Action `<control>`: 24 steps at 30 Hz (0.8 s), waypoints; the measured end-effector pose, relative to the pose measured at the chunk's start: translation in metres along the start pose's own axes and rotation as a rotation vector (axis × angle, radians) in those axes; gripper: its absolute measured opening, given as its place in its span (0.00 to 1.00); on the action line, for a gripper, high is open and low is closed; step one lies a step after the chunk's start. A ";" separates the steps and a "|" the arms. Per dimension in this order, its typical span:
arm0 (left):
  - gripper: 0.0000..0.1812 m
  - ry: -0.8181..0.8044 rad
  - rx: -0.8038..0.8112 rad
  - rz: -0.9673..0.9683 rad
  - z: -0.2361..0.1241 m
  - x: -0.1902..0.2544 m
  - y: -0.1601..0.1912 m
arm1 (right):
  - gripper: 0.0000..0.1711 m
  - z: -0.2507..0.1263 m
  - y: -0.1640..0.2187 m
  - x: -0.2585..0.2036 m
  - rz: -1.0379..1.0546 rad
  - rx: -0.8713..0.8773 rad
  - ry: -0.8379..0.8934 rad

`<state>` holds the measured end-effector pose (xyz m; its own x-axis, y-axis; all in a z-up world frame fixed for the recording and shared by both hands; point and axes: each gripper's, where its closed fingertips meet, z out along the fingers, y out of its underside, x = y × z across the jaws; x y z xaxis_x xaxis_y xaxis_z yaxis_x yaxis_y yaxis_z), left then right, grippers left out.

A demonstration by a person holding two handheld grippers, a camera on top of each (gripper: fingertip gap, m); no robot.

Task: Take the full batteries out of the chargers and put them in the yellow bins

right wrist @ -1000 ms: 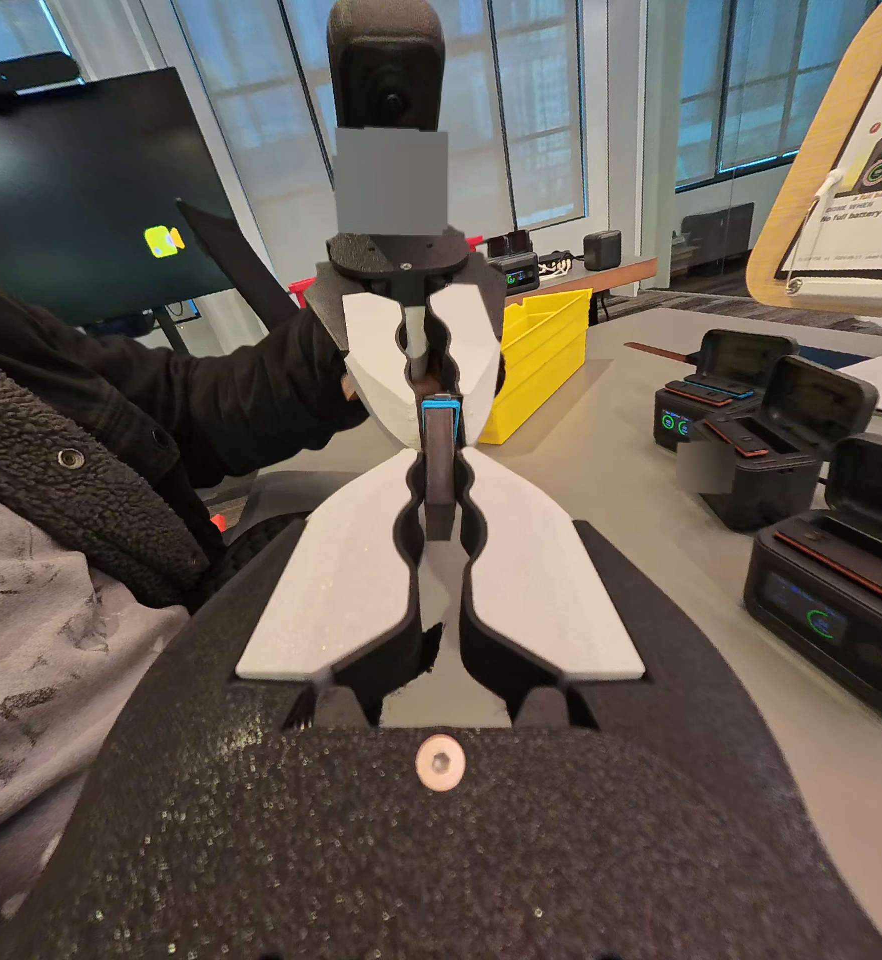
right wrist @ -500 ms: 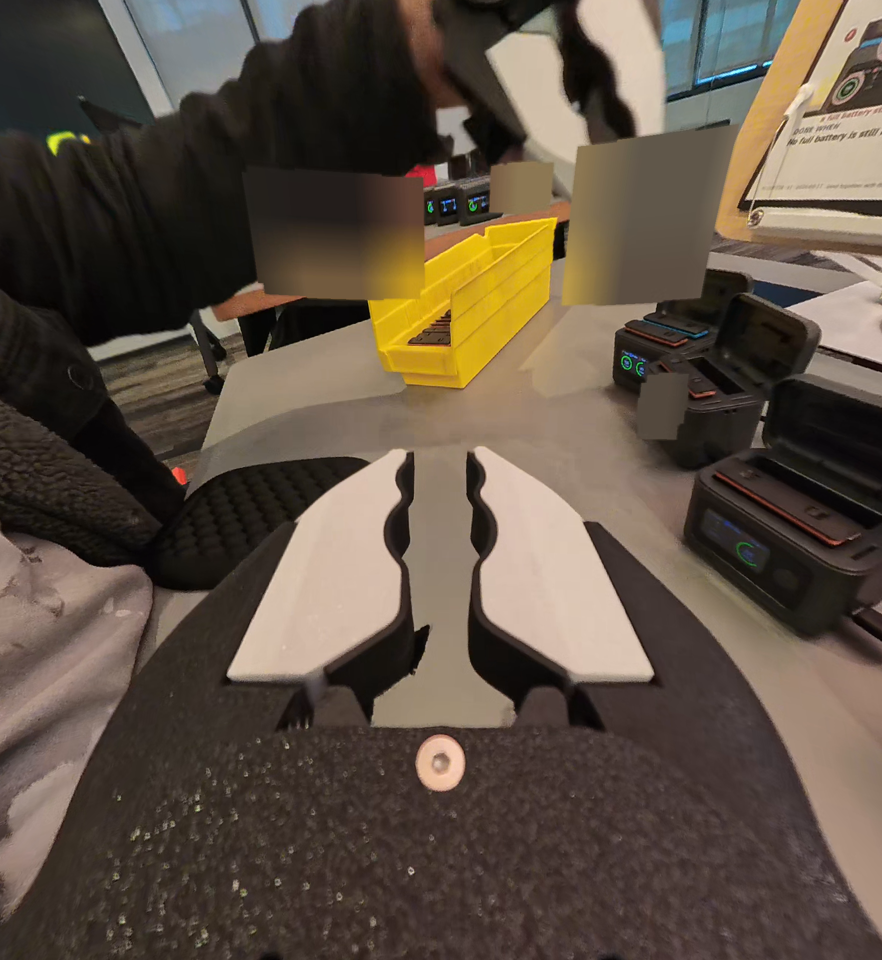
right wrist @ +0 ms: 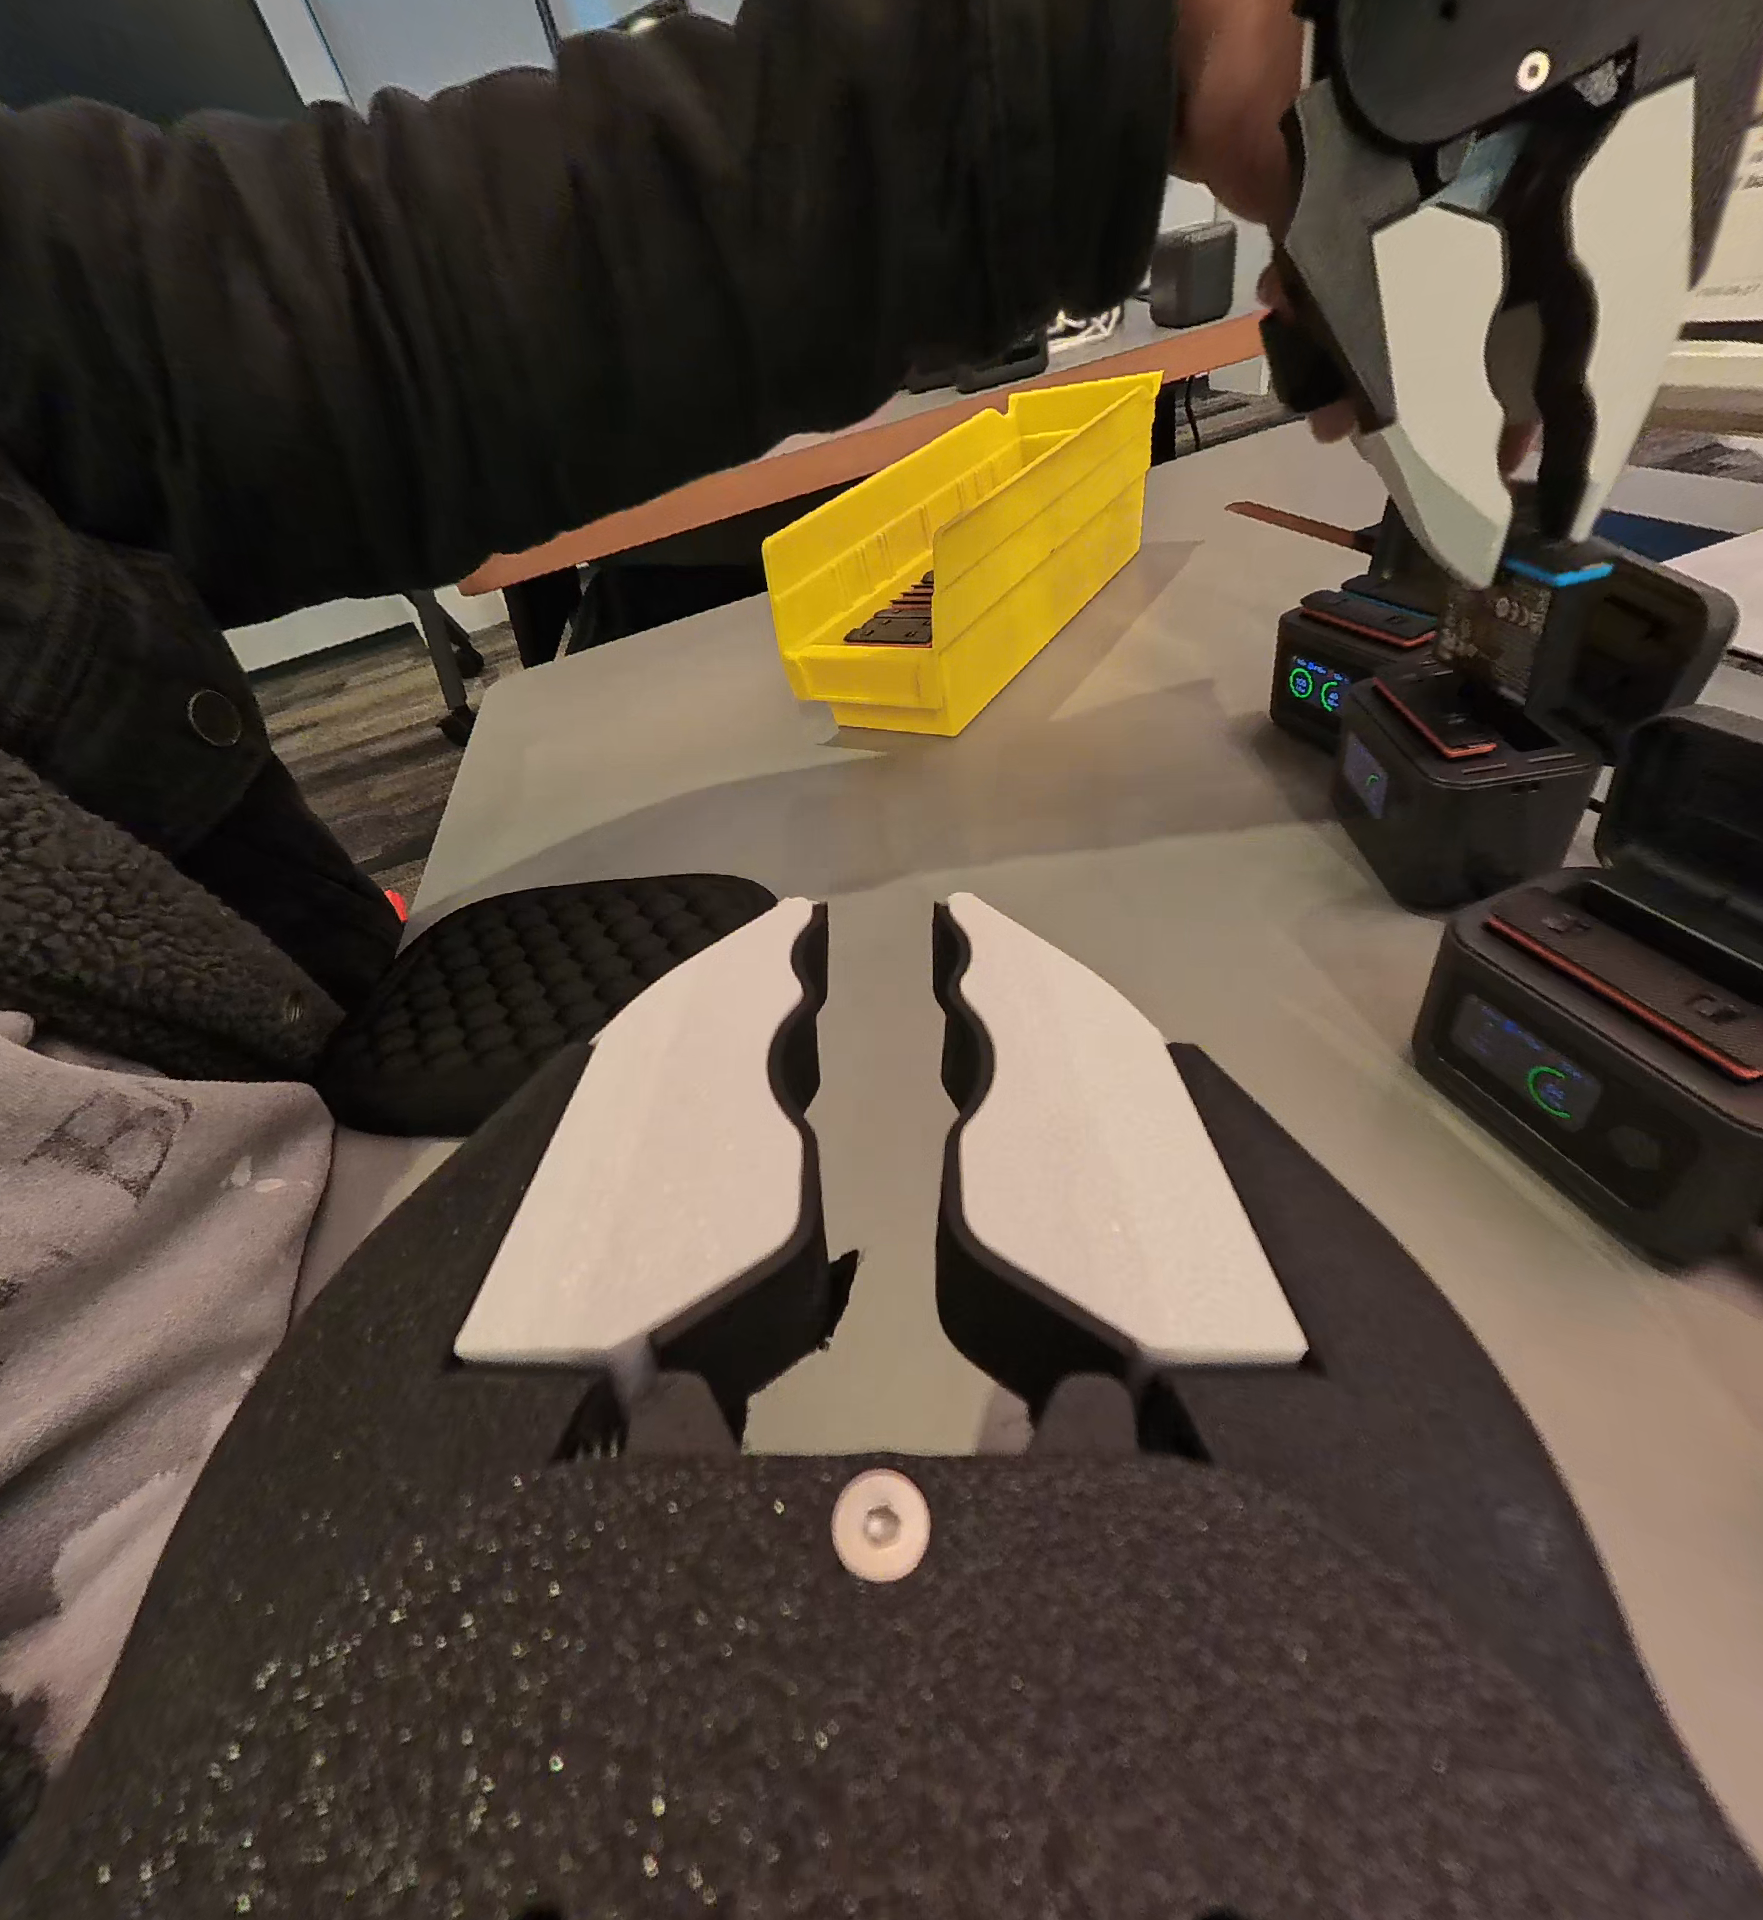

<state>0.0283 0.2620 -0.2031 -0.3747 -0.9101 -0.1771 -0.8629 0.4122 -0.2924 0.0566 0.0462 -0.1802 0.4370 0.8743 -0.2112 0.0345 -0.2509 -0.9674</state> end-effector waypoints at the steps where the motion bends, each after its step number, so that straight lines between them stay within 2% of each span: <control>1: 0.09 0.006 -0.012 0.004 0.003 -0.001 0.002 | 0.11 0.000 0.000 0.000 -0.001 -0.001 -0.001; 24: 0.09 0.033 -0.151 0.045 0.018 -0.005 0.019 | 0.11 0.000 0.000 -0.002 0.005 -0.003 -0.015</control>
<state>0.0198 0.2749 -0.2247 -0.4230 -0.8928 -0.1547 -0.8852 0.4436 -0.1398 0.0558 0.0442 -0.1799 0.4237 0.8790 -0.2185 0.0348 -0.2569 -0.9658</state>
